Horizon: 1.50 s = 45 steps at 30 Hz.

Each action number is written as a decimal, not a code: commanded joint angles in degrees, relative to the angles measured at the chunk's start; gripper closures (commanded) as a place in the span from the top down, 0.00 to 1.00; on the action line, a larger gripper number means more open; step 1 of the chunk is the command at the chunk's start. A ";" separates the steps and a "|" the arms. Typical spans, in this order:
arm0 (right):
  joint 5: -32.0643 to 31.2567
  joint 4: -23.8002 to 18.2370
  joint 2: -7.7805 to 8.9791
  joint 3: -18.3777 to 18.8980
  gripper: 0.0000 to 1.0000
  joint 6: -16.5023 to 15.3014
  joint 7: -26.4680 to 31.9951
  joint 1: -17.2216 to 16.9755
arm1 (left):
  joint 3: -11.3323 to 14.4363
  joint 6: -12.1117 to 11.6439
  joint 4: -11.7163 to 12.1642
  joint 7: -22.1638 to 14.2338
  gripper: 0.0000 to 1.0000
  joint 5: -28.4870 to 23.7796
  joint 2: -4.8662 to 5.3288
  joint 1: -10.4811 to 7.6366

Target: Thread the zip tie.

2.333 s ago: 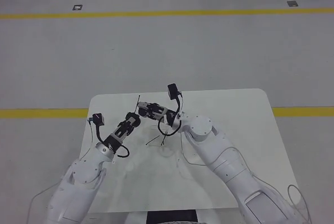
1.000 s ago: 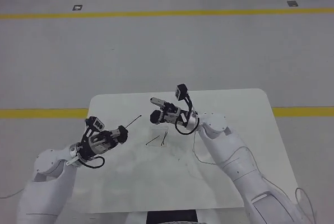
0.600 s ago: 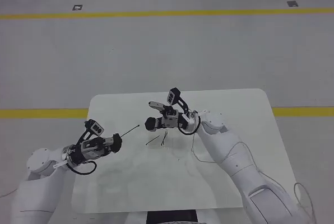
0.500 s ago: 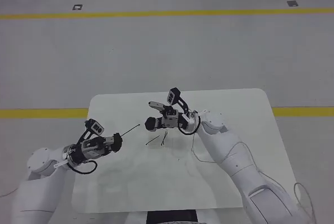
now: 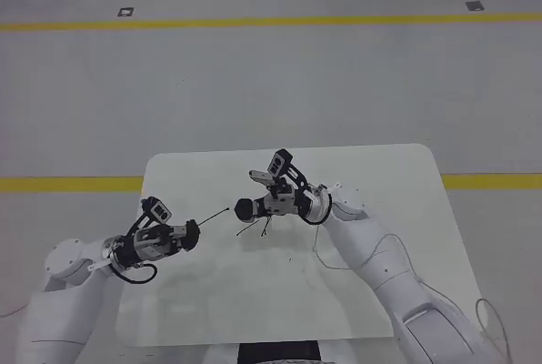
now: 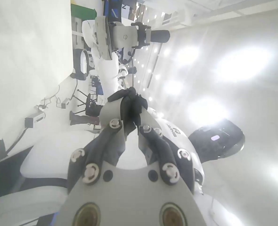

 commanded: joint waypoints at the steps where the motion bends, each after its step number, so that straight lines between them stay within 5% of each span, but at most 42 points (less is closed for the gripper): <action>1: -0.05 -0.02 0.01 0.00 1.00 0.04 0.02 0.00 | -0.02 -0.01 0.01 0.00 0.00 0.04 -0.01 0.00; 11: -1.13 -1.42 0.40 -0.60 1.00 2.05 -0.84 -0.94 | -0.02 -0.01 0.01 0.00 0.00 0.04 -0.01 0.00; 12: -1.23 -1.26 0.45 -0.66 0.64 2.06 -0.53 -0.90 | -0.02 -0.01 0.01 0.00 0.00 0.04 -0.01 0.00; 13: -1.22 -1.09 0.49 -0.67 0.45 2.00 -0.33 -0.87 | -0.02 -0.01 0.01 0.00 0.00 0.04 -0.01 0.00; 14: -0.96 -0.91 0.51 -0.65 0.36 1.98 -0.21 -0.88 | -0.02 -0.01 0.01 0.00 0.00 0.04 -0.01 0.00; 22: -1.75 0.22 0.65 -1.59 0.09 1.68 0.88 -0.08 | -0.02 -0.01 0.01 0.00 0.00 0.04 -0.01 0.00; 30: -1.75 0.91 0.49 -2.81 0.07 1.00 0.95 0.46 | -0.02 -0.01 0.01 0.00 0.00 0.04 -0.01 0.00; 45: -2.77 1.73 0.56 -4.15 0.21 0.21 1.02 1.48 | -0.02 -0.01 0.01 0.00 0.00 0.04 -0.01 0.00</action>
